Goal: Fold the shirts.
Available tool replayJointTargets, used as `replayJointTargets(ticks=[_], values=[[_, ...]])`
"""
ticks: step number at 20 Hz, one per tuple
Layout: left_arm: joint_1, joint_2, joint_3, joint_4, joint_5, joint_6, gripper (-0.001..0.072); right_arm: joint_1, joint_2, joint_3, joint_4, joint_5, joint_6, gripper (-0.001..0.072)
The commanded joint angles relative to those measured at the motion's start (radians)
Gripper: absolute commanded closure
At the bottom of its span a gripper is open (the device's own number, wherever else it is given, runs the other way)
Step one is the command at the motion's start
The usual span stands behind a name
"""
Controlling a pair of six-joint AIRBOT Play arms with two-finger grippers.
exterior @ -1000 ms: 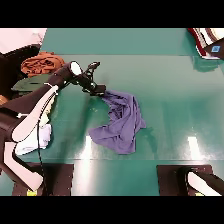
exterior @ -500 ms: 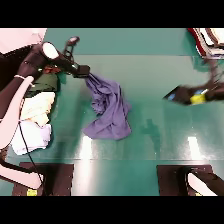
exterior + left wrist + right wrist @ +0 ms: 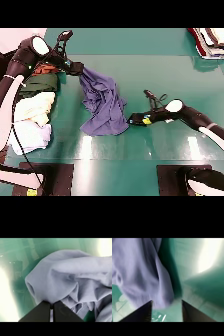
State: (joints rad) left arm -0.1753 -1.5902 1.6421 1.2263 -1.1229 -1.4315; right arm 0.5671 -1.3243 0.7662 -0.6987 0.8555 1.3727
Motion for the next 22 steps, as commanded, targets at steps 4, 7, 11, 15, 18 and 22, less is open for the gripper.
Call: replayJointTargets(ticks=[4,7,11,15,18,22], values=[[0.005,0.034,0.002,0.044,-0.021,-0.001,0.0683,0.048,-0.196,0.179,0.008,0.027,-0.098,0.0696],[0.026,0.151,0.031,0.103,-0.022,0.000,0.0683,-0.020,-0.097,0.275,-0.182,0.078,-0.003,0.0698],[0.068,0.398,0.139,0.138,-0.031,0.047,0.0683,-0.205,0.167,0.516,-0.422,0.327,0.069,0.0698],[0.068,0.618,0.230,0.062,-0.107,0.056,0.0683,-0.349,0.359,0.789,-0.430,0.541,0.069,0.0698],[0.068,0.748,0.236,0.026,-0.172,0.089,0.0683,-0.412,0.449,0.913,-0.431,0.605,0.093,0.0698],[0.068,0.833,0.235,0.023,-0.232,0.110,0.0684,-0.523,0.457,1.074,-0.431,0.728,0.126,0.0699]])
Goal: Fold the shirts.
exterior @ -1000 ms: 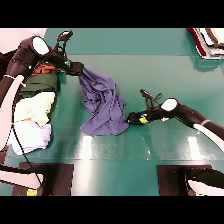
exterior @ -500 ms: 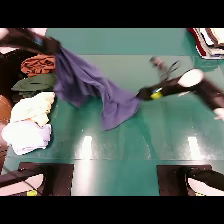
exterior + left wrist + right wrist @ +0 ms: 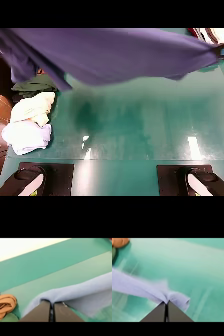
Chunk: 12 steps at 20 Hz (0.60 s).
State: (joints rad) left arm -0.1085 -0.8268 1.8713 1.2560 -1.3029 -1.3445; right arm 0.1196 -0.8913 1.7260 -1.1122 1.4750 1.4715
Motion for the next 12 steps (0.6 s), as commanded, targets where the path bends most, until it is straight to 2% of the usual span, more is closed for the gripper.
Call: replayJointTargets(ticks=[1,4,7,9,12], values=[[0.001,0.066,0.002,-0.007,-0.070,0.042,0.0684,-0.102,-0.003,0.150,-0.014,0.153,0.044,0.0699],[0.001,0.023,-0.135,-0.008,-0.096,0.044,0.0684,-0.114,-0.108,0.156,-0.014,0.260,0.074,0.0699],[0.001,-0.053,-0.423,-0.024,-0.128,0.044,0.0684,-0.067,-0.198,-0.031,-0.017,0.257,0.072,0.0698],[0.001,-0.109,-0.639,-0.041,-0.101,0.051,0.0683,-0.023,-0.236,-0.220,-0.034,0.209,0.056,0.0699],[0.001,-0.159,-0.904,-0.139,0.004,0.162,0.0683,0.026,-0.241,-0.478,-0.132,0.070,0.052,0.0699]])
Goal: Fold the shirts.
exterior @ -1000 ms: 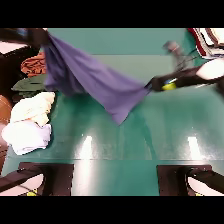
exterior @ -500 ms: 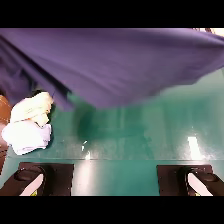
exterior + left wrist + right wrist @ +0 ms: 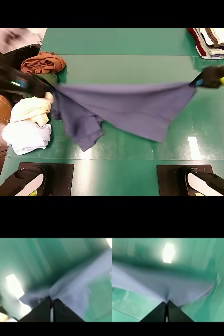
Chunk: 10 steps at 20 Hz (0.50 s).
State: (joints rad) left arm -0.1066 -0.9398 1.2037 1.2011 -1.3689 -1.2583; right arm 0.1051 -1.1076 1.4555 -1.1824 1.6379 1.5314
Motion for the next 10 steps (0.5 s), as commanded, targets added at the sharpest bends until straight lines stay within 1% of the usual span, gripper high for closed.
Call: replayJointTargets(ticks=[1,2,3,4,5,7,8,10], values=[[-0.001,-0.047,-0.300,-0.123,0.095,0.096,0.0683,0.043,-0.025,-0.261,-0.061,-0.104,-0.008,0.0699],[-0.001,-0.047,-0.341,-0.152,0.094,0.099,0.0682,0.043,-0.025,-0.301,-0.056,-0.112,-0.007,0.0699],[-0.001,-0.047,-0.361,-0.169,0.075,0.098,0.0635,0.043,-0.025,-0.325,-0.043,-0.119,-0.007,0.0699],[-0.001,-0.047,-0.367,-0.180,0.056,0.090,0.0365,0.043,-0.025,-0.337,-0.040,-0.124,-0.007,0.0699],[-0.001,-0.043,-0.366,-0.190,0.051,0.079,0.0174,0.043,-0.025,-0.342,-0.040,-0.128,-0.007,0.0699],[0.000,-0.040,-0.327,-0.162,0.052,0.073,0.0166,0.043,-0.025,-0.340,-0.039,-0.138,-0.008,0.0699],[0.000,-0.040,-0.284,-0.115,0.052,0.043,0.0165,0.043,-0.025,-0.341,-0.040,-0.139,-0.008,0.0698],[0.003,-0.041,-0.181,0.056,0.095,-0.023,0.0165,0.043,-0.025,-0.341,-0.040,-0.138,-0.012,0.0699]])
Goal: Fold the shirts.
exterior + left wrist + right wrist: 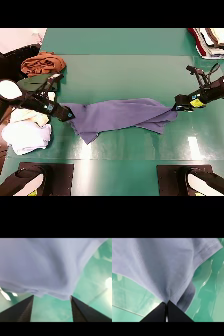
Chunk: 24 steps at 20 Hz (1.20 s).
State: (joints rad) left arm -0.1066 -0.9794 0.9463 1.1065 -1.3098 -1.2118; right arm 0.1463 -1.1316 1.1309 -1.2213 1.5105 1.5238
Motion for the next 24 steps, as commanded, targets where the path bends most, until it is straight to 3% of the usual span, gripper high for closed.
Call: replayJointTargets(ticks=[1,3,9,14,17,19,24], values=[[0.026,-0.001,0.114,0.209,0.084,-0.112,0.0165,0.002,-0.001,-0.016,-0.001,-0.011,-0.007,0.0699],[0.122,-0.032,0.143,0.209,0.175,-0.170,0.0166,0.002,-0.001,-0.016,-0.001,-0.012,-0.007,0.0699],[0.338,-0.359,0.142,-0.010,0.093,-0.169,0.0165,0.002,-0.001,-0.016,-0.001,-0.020,-0.008,0.0698],[0.307,-0.550,0.142,-0.101,0.057,-0.164,0.0166,0.002,-0.001,-0.016,-0.001,-0.018,-0.007,0.0698],[0.273,-0.575,0.150,-0.134,0.103,-0.165,0.0191,0.002,-0.001,-0.016,-0.001,-0.018,-0.007,0.0698],[0.275,-0.572,0.195,-0.140,0.103,-0.165,0.0687,0.002,0.000,-0.015,-0.001,-0.018,-0.007,0.0698],[0.276,-0.417,0.446,-0.119,0.064,-0.168,0.0684,-0.010,0.090,0.110,-0.009,-0.043,-0.008,0.0698]])
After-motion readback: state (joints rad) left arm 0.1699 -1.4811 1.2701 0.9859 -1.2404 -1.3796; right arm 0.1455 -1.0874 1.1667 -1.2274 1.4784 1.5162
